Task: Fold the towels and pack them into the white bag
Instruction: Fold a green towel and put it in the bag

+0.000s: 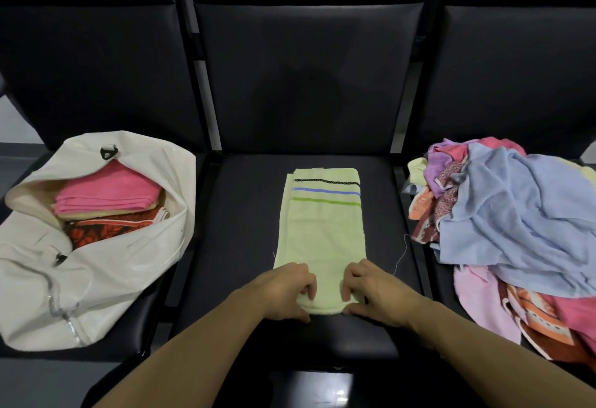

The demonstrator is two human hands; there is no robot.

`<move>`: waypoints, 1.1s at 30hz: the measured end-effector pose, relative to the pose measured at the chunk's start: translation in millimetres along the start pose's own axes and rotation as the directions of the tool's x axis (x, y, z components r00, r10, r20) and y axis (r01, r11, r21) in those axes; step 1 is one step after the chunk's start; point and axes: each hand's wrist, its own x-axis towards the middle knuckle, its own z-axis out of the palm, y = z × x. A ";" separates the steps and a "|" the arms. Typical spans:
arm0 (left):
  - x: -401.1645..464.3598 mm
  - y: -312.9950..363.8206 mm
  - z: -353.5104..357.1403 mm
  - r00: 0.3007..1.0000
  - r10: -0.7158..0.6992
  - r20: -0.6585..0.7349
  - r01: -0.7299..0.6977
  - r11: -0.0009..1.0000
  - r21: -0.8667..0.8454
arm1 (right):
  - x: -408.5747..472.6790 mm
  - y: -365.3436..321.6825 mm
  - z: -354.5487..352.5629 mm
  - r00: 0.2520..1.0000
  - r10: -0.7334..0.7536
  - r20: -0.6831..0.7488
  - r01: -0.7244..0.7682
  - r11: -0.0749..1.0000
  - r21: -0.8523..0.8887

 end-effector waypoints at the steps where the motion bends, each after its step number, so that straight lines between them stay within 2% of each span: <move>1: -0.3 0.2 0.3 1.000 0.003 0.007 -0.003 1.000 0.026 | 0.2 -0.9 0.0 1.000 -0.007 0.007 0.007 1.000 -0.018; 4: -2.8 -0.8 -1.8 0.999 0.053 -0.007 -0.052 0.994 0.093 | 0.3 -4.6 -7.0 1.000 -0.017 -0.010 0.017 1.000 -0.013; 8: -3.0 -0.9 -10.6 0.997 0.033 -0.073 -0.031 0.999 0.027 | 0.2 -5.3 -20.8 0.995 0.078 -0.060 -0.074 0.996 0.058; 11: -5.9 1.1 -25.7 0.989 -0.127 -0.070 0.107 0.966 -0.235 | -0.6 -7.1 -23.4 0.979 0.139 -0.151 -0.104 0.970 0.217; 13: -8.1 2.4 -32.3 0.984 -0.169 -0.057 0.135 0.915 -0.379 | -0.7 -11.1 -27.4 0.964 0.177 -0.197 -0.113 0.948 0.298; 16: -11.2 6.9 -40.5 0.987 -0.159 -0.023 0.129 0.869 -0.477 | -1.3 -13.8 -32.3 0.965 0.191 -0.179 -0.101 0.902 0.420; 19: -12.3 8.3 -46.3 0.988 -0.153 -0.024 0.120 0.855 -0.505 | -2.5 -12.5 -36.4 0.954 0.216 -0.206 -0.095 0.874 0.476; 22: -10.5 6.2 -51.7 0.970 -0.180 -0.164 0.068 0.846 -0.528 | 3.0 -11.7 -46.4 0.912 0.291 -0.287 -0.102 0.842 0.530; 25: 1.2 -1.7 -61.9 0.906 -0.275 -0.323 0.029 0.799 -0.600 | 18.1 -6.5 -54.6 0.833 0.401 -0.380 -0.136 0.815 0.563; 29: 21.0 0.1 -74.8 0.854 -0.342 -0.393 -0.028 0.722 -0.691 | 41.2 7.7 -57.4 0.743 0.517 -0.426 -0.186 0.770 0.610; 33: 45.8 -3.9 -71.5 0.785 -0.392 -0.479 -0.060 0.721 -0.690 | 62.9 31.8 -58.5 0.669 0.593 -0.448 -0.185 0.717 0.672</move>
